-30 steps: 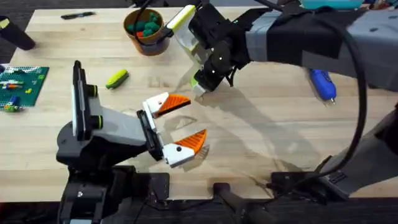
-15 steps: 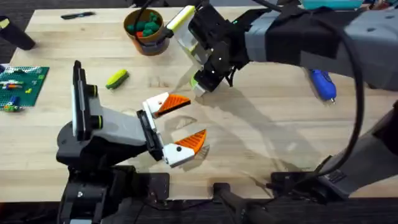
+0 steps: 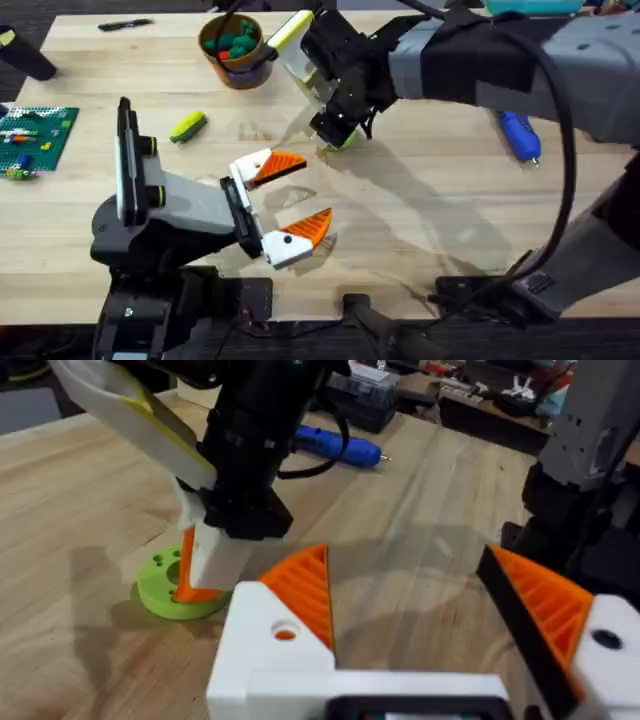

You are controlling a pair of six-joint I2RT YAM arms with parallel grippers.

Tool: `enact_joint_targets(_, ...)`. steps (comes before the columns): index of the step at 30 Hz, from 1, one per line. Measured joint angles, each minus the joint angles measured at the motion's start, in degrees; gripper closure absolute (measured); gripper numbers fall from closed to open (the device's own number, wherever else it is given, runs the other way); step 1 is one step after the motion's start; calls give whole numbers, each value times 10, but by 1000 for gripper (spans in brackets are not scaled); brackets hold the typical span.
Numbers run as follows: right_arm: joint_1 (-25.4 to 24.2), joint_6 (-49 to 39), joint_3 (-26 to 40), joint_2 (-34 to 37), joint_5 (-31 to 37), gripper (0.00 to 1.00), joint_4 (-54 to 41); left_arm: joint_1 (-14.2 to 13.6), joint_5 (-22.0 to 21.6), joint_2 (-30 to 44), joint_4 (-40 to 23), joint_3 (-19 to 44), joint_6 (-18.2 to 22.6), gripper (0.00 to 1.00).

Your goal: Pick up the gripper from the table and insert it into the empty holder that is missing its gripper. Then pick up a screw, insert it into the mounting hole, and use the screwdriver to tighten it. Finally, clean up the table by picking up the vegetable and placing it into the bucket.

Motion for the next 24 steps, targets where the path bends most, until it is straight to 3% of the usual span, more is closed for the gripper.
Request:
enact_joint_targets(17, 0, 0, 5, 0, -1, 995, -15, 0, 0, 0, 0, 0, 0, 112)
enact_joint_targets(22, 0, 0, 33, 0, 1, 995, -68, 0, 0, 0, 0, 0, 0, 112)
enact_joint_targets(24, 0, 0, 85, 0, 1, 995, -102, 0, 0, 0, 0, 0, 0, 112)
